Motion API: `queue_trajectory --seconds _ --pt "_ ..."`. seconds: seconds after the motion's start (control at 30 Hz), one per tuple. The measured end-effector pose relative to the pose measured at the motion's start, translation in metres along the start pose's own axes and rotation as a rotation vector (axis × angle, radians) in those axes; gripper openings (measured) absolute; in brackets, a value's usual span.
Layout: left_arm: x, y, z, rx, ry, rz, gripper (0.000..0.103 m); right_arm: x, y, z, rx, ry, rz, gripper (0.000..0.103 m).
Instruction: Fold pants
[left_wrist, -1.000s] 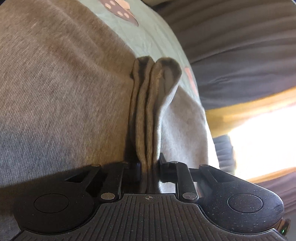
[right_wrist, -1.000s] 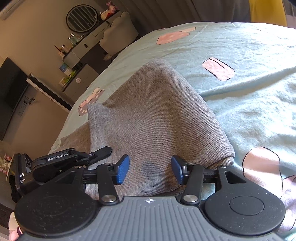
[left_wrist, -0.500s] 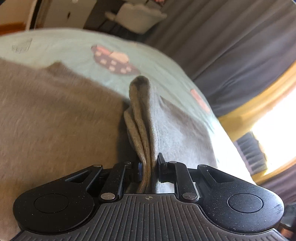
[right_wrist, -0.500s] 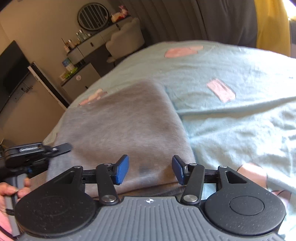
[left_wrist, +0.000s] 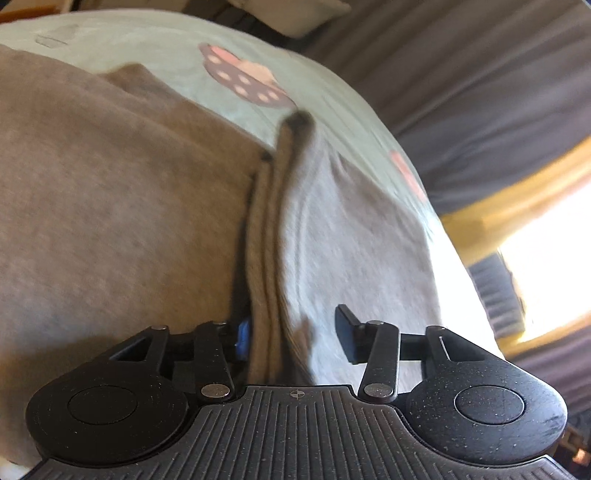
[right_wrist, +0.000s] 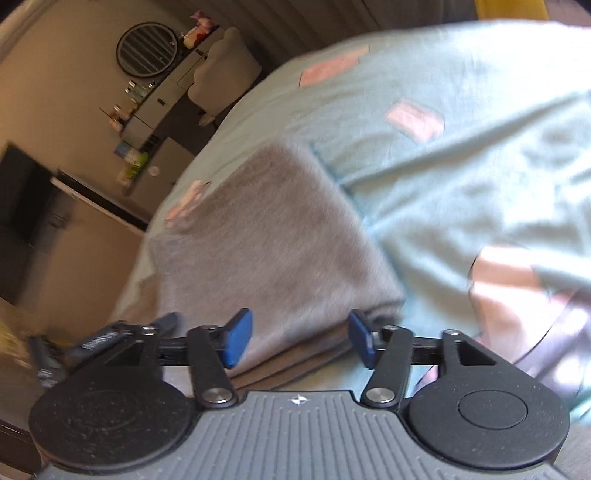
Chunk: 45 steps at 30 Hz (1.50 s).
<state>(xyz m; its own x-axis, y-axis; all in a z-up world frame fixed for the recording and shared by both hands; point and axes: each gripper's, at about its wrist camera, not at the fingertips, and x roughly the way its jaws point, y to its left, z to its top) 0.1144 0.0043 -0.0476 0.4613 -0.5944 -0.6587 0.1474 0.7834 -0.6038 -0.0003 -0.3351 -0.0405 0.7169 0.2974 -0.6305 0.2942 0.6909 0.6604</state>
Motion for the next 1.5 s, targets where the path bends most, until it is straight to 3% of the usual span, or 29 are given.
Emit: queue_trajectory --seconds 0.1,0.13,0.2,0.23,0.27,0.33,0.53,0.63,0.97,1.17,1.4,1.5 --pt "0.003 -0.002 -0.005 0.021 -0.003 0.011 0.045 0.009 -0.01 0.002 0.064 0.002 -0.023 0.06" --pt "0.002 -0.004 -0.006 0.032 -0.01 0.026 0.032 0.012 -0.013 0.005 0.095 0.005 -0.032 0.058" --pt "0.001 -0.006 -0.009 0.051 -0.016 0.059 0.026 0.017 -0.019 0.007 0.151 -0.009 -0.018 0.046" --pt "-0.001 -0.007 -0.01 0.05 -0.025 0.063 0.024 0.017 -0.02 0.007 0.162 -0.029 -0.01 0.03" --pt "-0.002 -0.008 -0.011 0.055 -0.032 0.07 0.023 0.017 -0.022 0.007 0.165 -0.044 -0.018 0.024" --pt "-0.007 -0.017 -0.012 0.104 -0.065 0.103 0.021 0.018 -0.02 0.005 0.146 -0.059 -0.04 0.021" --pt "-0.017 -0.041 -0.013 0.212 -0.119 0.157 0.02 0.018 0.01 0.001 -0.053 -0.062 -0.168 0.026" --pt "-0.017 -0.038 -0.014 0.198 -0.111 0.171 0.02 0.013 0.024 -0.002 -0.154 -0.066 -0.148 0.032" --pt "-0.015 -0.031 -0.013 0.17 -0.102 0.156 0.02 -0.01 0.063 -0.008 -0.379 -0.116 -0.144 0.032" --pt "-0.018 -0.028 -0.014 0.161 -0.099 0.146 0.02 0.011 0.083 -0.01 -0.51 -0.141 -0.222 0.032" --pt "-0.025 -0.02 -0.01 0.126 -0.101 0.145 0.021 0.045 0.07 -0.013 -0.556 -0.066 -0.283 0.033" --pt "-0.022 -0.014 -0.008 0.114 -0.086 0.14 0.023 0.048 0.054 -0.01 -0.496 -0.058 -0.261 0.036"
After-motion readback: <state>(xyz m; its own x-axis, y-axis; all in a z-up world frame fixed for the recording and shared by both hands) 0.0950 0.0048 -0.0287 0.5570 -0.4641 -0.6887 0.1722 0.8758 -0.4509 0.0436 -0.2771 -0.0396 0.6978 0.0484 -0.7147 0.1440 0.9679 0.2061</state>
